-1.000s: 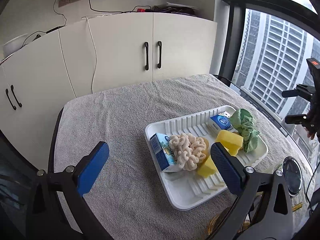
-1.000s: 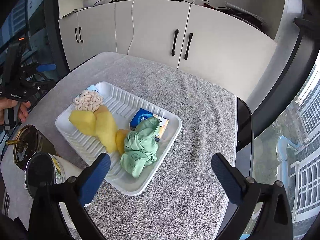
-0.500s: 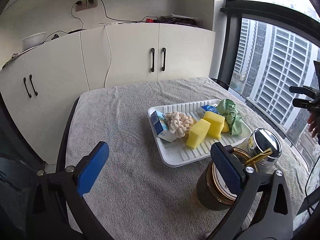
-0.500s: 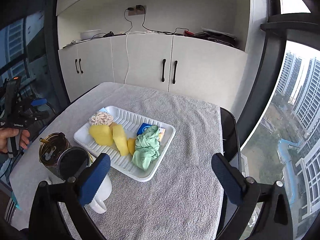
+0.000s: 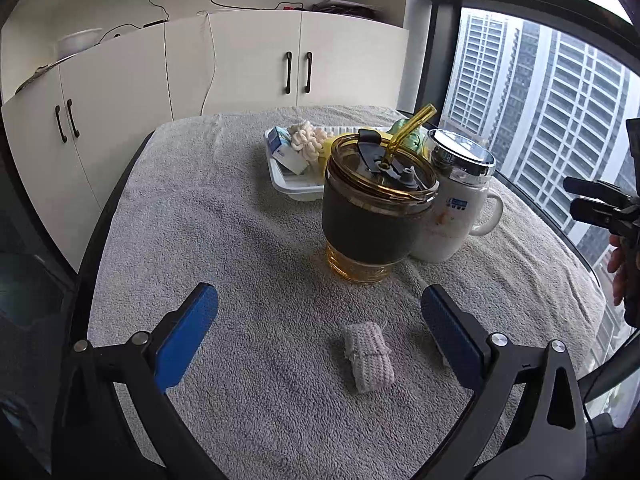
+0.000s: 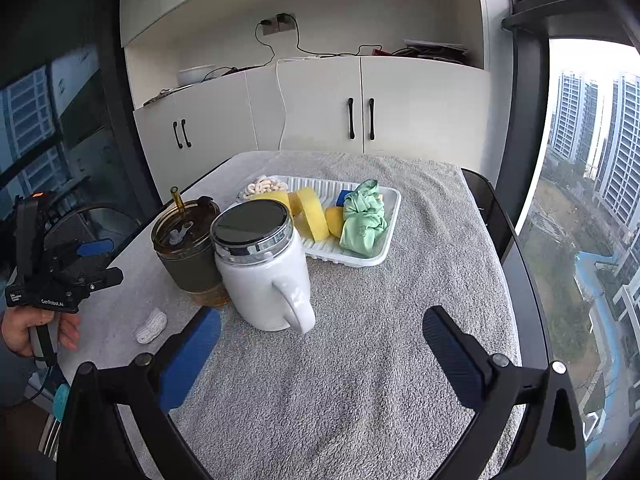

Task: Organize soft objects
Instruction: 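Withdraw both open tools from the tray toward the white rolled socks, then grasp one white rolled sock with the left tool while the right grasps the other sock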

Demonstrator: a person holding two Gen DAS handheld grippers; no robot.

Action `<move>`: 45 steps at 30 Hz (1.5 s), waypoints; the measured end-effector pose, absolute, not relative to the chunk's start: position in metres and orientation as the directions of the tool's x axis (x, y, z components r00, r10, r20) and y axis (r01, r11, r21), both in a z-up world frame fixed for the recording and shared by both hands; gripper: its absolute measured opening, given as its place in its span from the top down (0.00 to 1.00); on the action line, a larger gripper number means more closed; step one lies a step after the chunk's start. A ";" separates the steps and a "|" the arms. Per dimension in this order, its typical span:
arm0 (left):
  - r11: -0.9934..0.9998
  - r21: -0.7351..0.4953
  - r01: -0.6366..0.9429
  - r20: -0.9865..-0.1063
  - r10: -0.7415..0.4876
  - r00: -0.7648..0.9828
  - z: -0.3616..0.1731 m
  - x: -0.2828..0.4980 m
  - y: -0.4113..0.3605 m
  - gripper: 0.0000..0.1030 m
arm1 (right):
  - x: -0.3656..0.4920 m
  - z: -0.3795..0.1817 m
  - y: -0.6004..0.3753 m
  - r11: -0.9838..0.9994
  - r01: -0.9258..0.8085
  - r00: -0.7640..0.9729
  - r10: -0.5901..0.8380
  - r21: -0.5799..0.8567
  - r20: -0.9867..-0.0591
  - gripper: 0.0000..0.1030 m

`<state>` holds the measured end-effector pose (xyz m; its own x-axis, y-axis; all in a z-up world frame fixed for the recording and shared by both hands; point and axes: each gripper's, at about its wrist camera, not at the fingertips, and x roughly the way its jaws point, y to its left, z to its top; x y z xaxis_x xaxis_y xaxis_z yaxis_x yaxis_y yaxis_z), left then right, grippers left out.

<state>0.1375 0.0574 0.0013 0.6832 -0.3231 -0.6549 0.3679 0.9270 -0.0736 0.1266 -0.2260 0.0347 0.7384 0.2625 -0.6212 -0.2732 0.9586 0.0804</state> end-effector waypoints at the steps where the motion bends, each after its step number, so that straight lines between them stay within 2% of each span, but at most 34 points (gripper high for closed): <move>1: 0.927 -0.075 0.369 -0.662 -0.322 0.676 -0.003 0.132 0.056 0.00 | 0.123 0.029 -0.217 0.955 -0.284 0.725 0.273 0.087 -0.632 0.00; 7: 0.930 -0.054 0.365 -0.689 -0.299 0.660 -0.021 0.109 0.048 0.00 | 0.109 -0.005 -0.160 0.940 -0.337 0.674 0.277 0.048 -0.685 0.00; 12: 0.922 -0.011 0.387 -0.712 -0.279 0.644 -0.029 0.115 0.041 0.00 | 0.121 -0.028 -0.139 0.950 -0.308 0.647 0.243 0.044 -0.722 0.00; 20: 0.913 -0.004 0.408 -0.738 -0.279 0.615 -0.042 0.128 0.036 0.01 | 0.133 -0.049 -0.120 0.949 -0.309 0.605 0.248 0.064 -0.757 0.13; 21: 0.913 0.008 0.407 -0.743 -0.268 0.614 -0.044 0.129 0.035 0.04 | 0.134 -0.051 -0.116 0.947 -0.315 0.601 0.249 0.062 -0.760 0.14; 23: 0.913 0.016 0.408 -0.753 -0.258 0.606 -0.046 0.133 0.035 0.26 | 0.136 -0.052 -0.110 0.943 -0.328 0.595 0.251 0.055 -0.763 0.17; 24: 0.913 0.010 0.408 -0.758 -0.259 0.598 -0.048 0.136 0.035 0.41 | 0.137 -0.053 -0.107 0.941 -0.335 0.591 0.255 0.055 -0.765 0.18; 27: 0.906 -0.013 0.423 -0.770 -0.279 0.574 -0.050 0.140 0.034 0.54 | 0.140 -0.054 -0.099 0.937 -0.345 0.584 0.264 0.061 -0.768 0.19; 30: 0.895 -0.014 0.446 -0.782 -0.287 0.552 -0.056 0.139 0.028 0.60 | 0.143 -0.055 -0.091 0.932 -0.359 0.573 0.266 0.054 -0.775 0.20; 33: 0.897 -0.025 0.442 -0.776 -0.296 0.557 -0.057 0.139 0.029 0.60 | 0.145 -0.058 -0.086 0.926 -0.373 0.559 0.275 0.059 -0.782 0.22; 38: 0.896 -0.046 0.442 -0.770 -0.314 0.556 -0.056 0.141 0.029 0.70 | 0.147 -0.060 -0.076 0.918 -0.392 0.542 0.290 0.068 -0.789 0.26; 39: 0.894 -0.049 0.446 -0.769 -0.319 0.555 -0.056 0.140 0.029 0.76 | 0.148 -0.061 -0.073 0.917 -0.394 0.537 0.291 0.069 -0.792 0.27; 45: 0.900 -0.051 0.434 -0.763 -0.315 0.564 -0.058 0.140 0.031 0.77 | 0.155 -0.067 -0.060 0.908 -0.413 0.514 0.299 0.074 -0.804 0.32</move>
<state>0.1402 0.0309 -0.0577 0.5642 -0.3155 -0.7630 0.4339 0.8995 -0.0511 0.1548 -0.0596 -0.0669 0.5142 0.2988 -0.8039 -0.4126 0.9079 0.0736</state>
